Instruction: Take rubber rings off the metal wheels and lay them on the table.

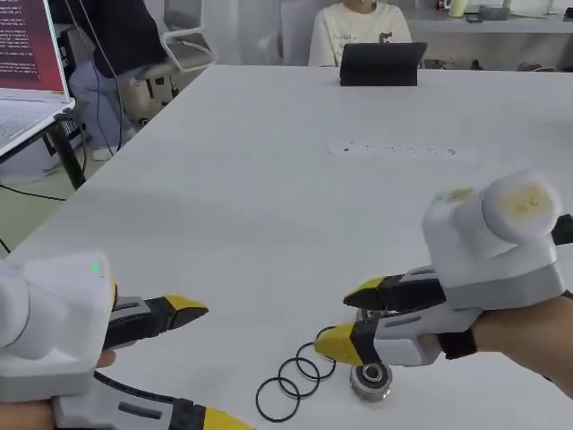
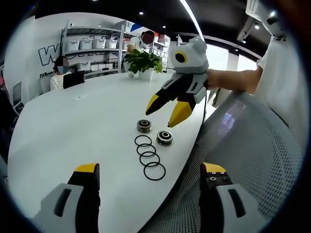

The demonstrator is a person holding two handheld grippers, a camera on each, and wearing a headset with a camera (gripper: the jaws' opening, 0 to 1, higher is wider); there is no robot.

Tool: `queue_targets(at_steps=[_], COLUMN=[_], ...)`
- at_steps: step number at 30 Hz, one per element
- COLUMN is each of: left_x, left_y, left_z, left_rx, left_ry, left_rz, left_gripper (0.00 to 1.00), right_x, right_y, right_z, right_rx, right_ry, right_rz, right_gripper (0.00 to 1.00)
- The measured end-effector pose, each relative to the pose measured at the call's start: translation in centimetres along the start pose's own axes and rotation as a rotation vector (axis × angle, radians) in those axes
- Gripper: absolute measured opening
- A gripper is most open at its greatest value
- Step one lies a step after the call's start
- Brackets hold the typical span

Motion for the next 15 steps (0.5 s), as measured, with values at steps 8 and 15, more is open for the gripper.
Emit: queue_targets(at_steps=[8,15], left_x=[0.0,0.0], left_y=[0.0,-0.1], left_z=[0.0,-0.1], left_rx=[-0.004,-0.019], left_ry=[-0.004,-0.011], left_rz=[-0.001,0.007], left_gripper=[0.82,0.83], right_x=[0.8,1.2], right_y=[1.1,1.6], right_z=[2.9,5.5], right_rx=[0.021,0.033], right_ry=[-0.067,-0.162], right_rz=[-0.001,-0.032], right_gripper=[0.49,0.54])
Point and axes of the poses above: the centre of the closed fingertips' face, and the gripper's own axes: z roughly backward along the fingers, y roughly to its left, x roughly out of its top, the point moved 6 cm from there along z, roughly backward along the fingers, and after that the axes turned 12 degrees about -z, right-handed, at the moved point
